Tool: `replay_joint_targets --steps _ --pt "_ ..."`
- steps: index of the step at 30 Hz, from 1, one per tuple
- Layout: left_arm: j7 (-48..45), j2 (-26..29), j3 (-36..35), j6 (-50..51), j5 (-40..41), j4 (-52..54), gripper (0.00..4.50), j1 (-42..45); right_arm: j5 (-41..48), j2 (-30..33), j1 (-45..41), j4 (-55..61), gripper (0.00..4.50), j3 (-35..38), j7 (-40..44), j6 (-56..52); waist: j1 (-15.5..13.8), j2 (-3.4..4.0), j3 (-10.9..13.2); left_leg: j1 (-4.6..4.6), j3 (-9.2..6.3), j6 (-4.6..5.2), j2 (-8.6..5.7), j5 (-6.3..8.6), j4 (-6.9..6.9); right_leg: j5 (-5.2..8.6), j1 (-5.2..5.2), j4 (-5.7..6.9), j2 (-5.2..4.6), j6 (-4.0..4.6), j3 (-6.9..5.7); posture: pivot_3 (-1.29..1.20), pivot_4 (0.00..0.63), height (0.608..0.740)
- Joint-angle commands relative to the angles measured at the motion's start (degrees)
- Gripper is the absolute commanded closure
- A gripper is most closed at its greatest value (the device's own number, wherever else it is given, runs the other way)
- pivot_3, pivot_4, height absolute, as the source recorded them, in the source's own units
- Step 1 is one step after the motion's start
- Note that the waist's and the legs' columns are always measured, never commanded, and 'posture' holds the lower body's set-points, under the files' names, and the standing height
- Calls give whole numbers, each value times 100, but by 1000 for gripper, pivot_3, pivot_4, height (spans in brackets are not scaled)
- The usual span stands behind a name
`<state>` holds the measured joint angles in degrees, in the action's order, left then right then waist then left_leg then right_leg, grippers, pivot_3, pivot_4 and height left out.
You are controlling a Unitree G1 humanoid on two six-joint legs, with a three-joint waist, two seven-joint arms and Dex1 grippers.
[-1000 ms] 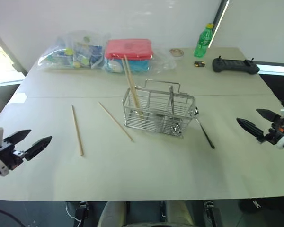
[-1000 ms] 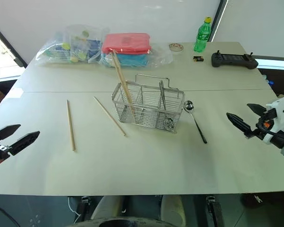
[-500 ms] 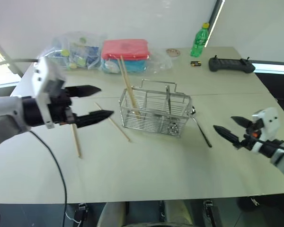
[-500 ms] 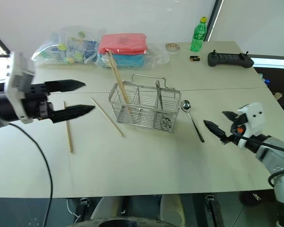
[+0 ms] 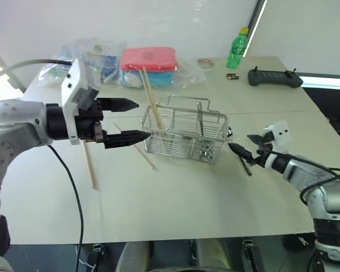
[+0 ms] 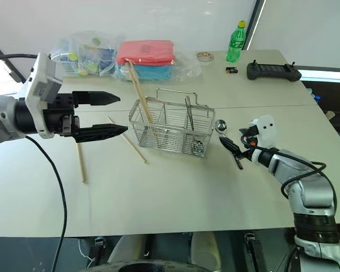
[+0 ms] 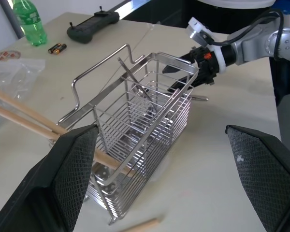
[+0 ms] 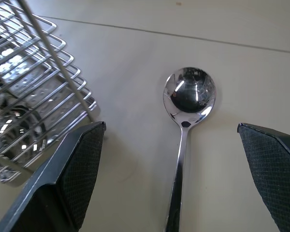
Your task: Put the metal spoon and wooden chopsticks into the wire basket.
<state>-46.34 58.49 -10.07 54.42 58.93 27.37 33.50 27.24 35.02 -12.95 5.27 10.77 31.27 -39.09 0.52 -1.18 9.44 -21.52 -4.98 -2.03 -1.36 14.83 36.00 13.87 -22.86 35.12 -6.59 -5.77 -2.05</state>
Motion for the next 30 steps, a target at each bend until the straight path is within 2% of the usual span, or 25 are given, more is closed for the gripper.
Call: replay_joint_targets --steps 1,8,9,12,18,27,30 --pt "-39 12 -141 -123 -81 79 69 73 -195 -119 -315 -453 0 -74 -48 188 10 1 2 1 1 0 0 0 1 0 0 0 0 0 0 0 150 692" --pt "-25 -15 -153 -93 -99 54 69 159 -691 -403 -755 -1468 0 -447 -13 618 26 0 4 6 1 0 0 0 5 -1 2 6 2 0 1 0 150 692" --pt "-14 -19 -151 -85 -94 58 21 179 -812 -416 -838 -1642 255 -510 -56 688 34 -3 4 7 2 0 0 0 6 -1 3 6 3 -1 1 0 150 692" --pt "3 -33 -138 -69 -93 47 0 235 -1019 -417 -987 -1882 1349 -597 -48 818 40 -4 4 12 5 0 1 0 10 -2 8 7 4 -1 5 0 150 692" --pt "68 -95 -83 -51 -118 -46 0 420 -965 -380 -1036 -1693 4374 -553 170 620 30 -6 4 12 2 0 2 0 8 -3 8 8 7 -3 5 0 150 692" --pt "74 -211 -7 -24 -194 -164 0 629 -989 -308 -903 -1264 4448 -387 178 464 29 -4 5 12 2 0 3 0 4 -6 6 8 10 -9 7 0 150 692" --pt "54 -234 -11 0 -202 -148 0 627 -927 -274 -1203 -1123 4448 1 -63 754 26 2 11 10 2 0 2 0 6 -6 6 7 10 -9 8 0 150 692"
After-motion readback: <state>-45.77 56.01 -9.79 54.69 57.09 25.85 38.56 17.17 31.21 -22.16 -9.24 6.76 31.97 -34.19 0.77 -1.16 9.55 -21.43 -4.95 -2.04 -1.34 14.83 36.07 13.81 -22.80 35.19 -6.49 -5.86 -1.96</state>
